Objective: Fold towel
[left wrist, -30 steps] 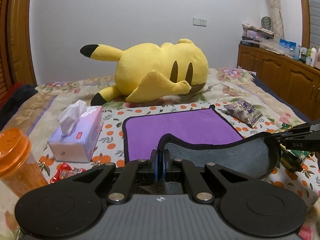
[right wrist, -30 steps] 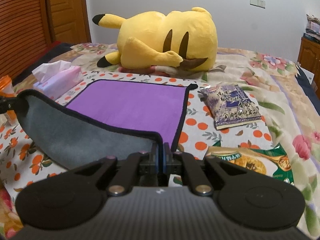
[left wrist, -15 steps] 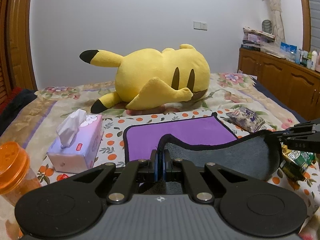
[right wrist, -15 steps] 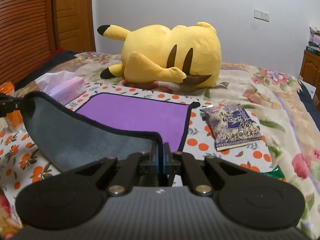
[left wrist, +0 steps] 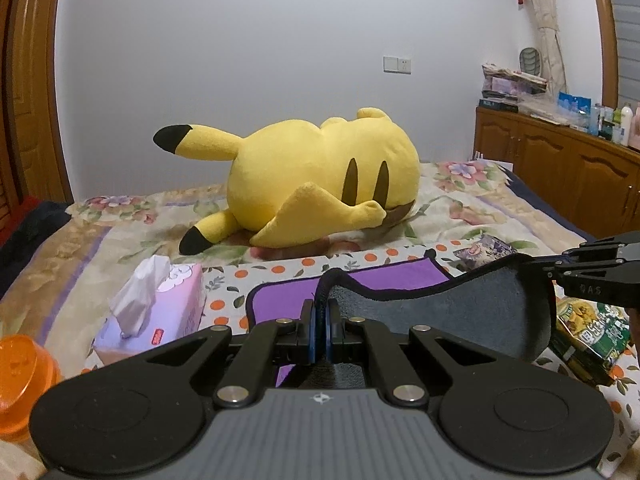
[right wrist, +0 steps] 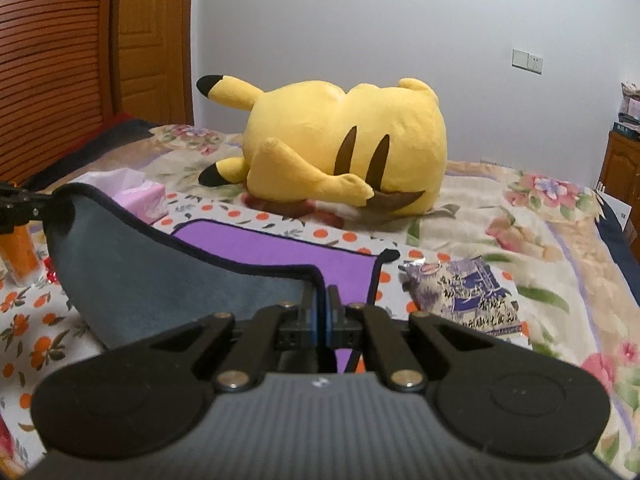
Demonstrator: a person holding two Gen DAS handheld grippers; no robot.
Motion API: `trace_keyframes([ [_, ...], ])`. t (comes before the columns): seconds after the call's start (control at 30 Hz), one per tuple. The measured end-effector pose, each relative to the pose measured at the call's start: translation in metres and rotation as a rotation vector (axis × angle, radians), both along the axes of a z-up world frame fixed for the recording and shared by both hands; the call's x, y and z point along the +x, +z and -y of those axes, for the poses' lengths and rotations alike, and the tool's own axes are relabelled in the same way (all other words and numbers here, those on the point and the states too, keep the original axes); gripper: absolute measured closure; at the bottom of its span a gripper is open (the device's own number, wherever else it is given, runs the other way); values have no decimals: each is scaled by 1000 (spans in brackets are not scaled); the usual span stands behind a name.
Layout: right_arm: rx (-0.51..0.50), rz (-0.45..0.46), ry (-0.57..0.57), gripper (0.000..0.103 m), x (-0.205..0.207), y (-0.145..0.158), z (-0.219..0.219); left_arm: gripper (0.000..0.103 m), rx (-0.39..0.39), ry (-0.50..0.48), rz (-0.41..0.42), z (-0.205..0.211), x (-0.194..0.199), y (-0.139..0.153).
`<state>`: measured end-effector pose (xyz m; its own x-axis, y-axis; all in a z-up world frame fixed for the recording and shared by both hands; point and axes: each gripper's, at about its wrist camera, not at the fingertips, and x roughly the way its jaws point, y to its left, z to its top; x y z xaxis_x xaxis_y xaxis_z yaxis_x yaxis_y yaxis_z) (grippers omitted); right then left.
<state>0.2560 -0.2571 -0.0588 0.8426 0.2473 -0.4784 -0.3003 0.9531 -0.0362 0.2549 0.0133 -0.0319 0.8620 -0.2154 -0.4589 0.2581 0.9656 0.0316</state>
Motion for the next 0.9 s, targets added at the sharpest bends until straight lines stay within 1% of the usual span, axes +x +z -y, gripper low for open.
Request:
trace_keyframes([
  [0.13,1,18,-5,98,7,4,0,98,-20,-12,-1,1,12,3],
  [0.23,1,35,-8,98,12,7,1,98,-4,-21,16,4,17,5],
  [0.43,4,55,-19,98,22,11,4,98,2,-30,27,6,27,10],
  [0.6,10,76,-26,99,31,15,3,98,25,-26,41,6,37,13],
  [0.73,6,97,-29,99,38,19,-1,98,72,-36,58,9,44,17],
  [0.9,-1,102,-48,99,52,18,-4,98,104,-36,72,10,57,22],
])
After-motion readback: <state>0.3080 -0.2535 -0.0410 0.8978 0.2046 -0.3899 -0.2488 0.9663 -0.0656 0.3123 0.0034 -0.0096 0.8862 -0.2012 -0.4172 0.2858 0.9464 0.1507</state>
